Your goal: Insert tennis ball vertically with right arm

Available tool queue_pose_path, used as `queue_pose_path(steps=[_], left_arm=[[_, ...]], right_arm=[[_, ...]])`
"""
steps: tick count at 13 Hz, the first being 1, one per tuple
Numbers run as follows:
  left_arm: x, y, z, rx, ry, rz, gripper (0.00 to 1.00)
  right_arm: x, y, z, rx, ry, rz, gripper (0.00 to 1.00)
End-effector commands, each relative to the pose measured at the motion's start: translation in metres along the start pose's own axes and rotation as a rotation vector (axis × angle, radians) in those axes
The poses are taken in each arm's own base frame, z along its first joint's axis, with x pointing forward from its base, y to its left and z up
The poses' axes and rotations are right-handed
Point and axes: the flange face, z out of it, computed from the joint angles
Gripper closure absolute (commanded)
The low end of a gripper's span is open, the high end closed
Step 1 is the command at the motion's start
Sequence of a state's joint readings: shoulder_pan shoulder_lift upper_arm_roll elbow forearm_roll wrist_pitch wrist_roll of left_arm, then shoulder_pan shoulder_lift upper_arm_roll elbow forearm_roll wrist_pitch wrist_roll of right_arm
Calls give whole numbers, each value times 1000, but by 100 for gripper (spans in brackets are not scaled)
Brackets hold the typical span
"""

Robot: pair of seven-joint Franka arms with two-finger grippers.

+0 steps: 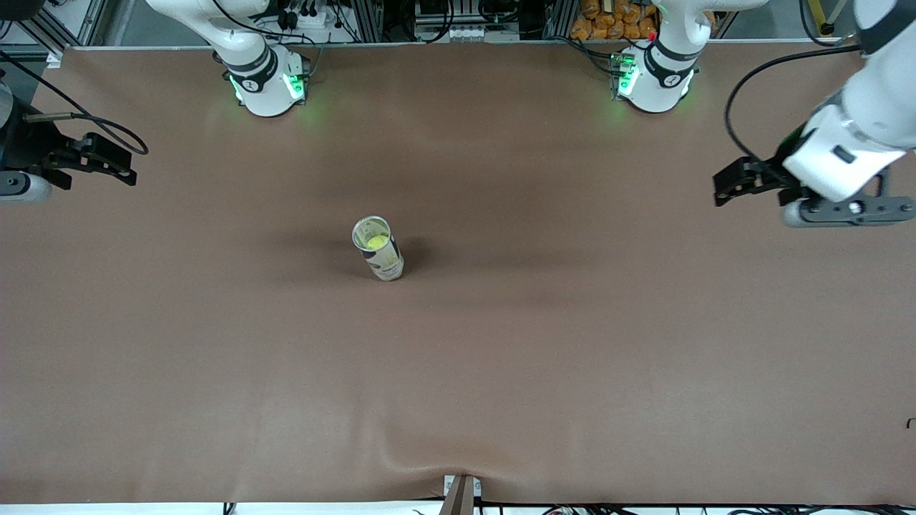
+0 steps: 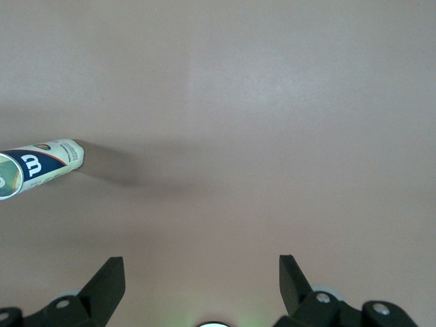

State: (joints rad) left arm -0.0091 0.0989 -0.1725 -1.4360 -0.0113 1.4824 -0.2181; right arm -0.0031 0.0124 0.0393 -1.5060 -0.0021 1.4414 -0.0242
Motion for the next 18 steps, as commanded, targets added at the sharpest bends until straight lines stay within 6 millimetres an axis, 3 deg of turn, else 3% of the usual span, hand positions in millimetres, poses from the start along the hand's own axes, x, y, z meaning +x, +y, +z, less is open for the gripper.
queue_pose_path(steps=[1,2,3,6,10,13,18], left_arm=[[-9,-15,-18,-2,10,-24,0],[-12,-32,-28,-3,29,-48,0],[-17,-33,-31,-3,32,-30,0],[-26,-69,-34,33,18,88,0],[-45,-77,-36,23,19,59,0],[-43,-93,-39,-45,19,29,0],[-46,-82,-44,-35,12,-15,0]], right_arm=[[-2,0,-3,16,-1,8,0],[-2,0,-4,16,1,8,0],[-2,1,-3,16,-1,9,0],[-2,0,-3,16,-1,8,0],[-2,0,-3,16,-1,8,0],[-2,0,-3,16,-1,8,0],[-2,0,-3,16,-2,9,0]])
